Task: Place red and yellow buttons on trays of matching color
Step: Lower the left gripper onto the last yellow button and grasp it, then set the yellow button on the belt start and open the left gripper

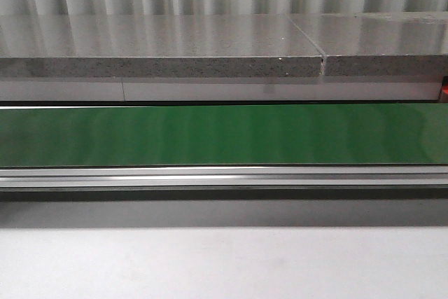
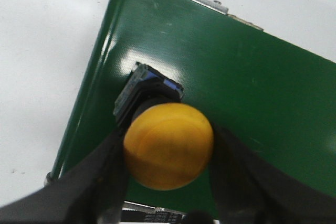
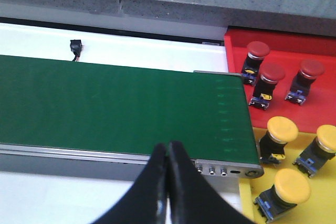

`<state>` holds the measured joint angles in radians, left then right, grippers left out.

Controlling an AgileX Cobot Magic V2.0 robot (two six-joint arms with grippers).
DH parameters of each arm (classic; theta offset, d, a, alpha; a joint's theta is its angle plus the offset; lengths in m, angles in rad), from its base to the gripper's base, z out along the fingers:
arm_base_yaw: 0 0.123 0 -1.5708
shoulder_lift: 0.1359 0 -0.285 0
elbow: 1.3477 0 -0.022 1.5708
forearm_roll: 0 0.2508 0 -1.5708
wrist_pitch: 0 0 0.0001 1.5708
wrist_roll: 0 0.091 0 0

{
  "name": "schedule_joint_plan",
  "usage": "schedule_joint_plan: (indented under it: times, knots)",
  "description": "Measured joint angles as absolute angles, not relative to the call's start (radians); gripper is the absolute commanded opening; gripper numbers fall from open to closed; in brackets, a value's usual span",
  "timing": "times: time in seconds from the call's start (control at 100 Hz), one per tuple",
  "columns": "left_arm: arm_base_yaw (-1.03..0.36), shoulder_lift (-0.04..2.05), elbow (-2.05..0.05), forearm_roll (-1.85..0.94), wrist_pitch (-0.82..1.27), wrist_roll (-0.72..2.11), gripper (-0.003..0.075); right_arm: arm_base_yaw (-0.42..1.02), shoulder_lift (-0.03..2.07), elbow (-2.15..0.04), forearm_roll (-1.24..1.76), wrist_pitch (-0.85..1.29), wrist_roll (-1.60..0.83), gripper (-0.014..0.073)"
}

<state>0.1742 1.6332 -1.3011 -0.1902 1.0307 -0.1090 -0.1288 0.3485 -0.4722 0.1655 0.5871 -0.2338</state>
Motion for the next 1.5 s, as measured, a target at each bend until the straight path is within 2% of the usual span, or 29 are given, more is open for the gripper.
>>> schedule_joint_plan:
  times: [0.11,0.26,0.31,0.58,0.87,1.3,1.5]
  knots:
    - [0.174,1.633,-1.301,-0.190,1.031,-0.109,0.0302,-0.129,0.349,-0.472,0.165,0.587,-0.234,-0.0071]
    - [0.174,1.633,-1.301,-0.190,1.031,-0.109,0.0495,-0.129,0.349,-0.472,0.165,0.587,-0.234,-0.0071]
    - [0.174,1.633,-1.301,-0.190,1.031,-0.109,0.0514,-0.129,0.349,-0.472,0.165,0.587,-0.234,-0.0071]
    - [0.174,1.633,-1.306,-0.194,1.026,-0.109,0.0515,-0.129,0.349,-0.472,0.165,0.587,-0.234,-0.0071]
    - [0.185,1.633,-1.427,-0.245,1.006,-0.109,0.0512,-0.129,0.349,-0.472,0.165,0.587,-0.234,-0.0071]
    - [0.386,1.700,-1.453,-0.211,1.050,-0.109,0.0512,-0.129,0.349,-0.472,0.165,0.587,-0.234,-0.0071]
    - [0.412,1.775,-1.453,-0.168,1.053,-0.109,0.0512,-0.129,0.349,-0.472,0.165,0.587,-0.234,-0.0071]
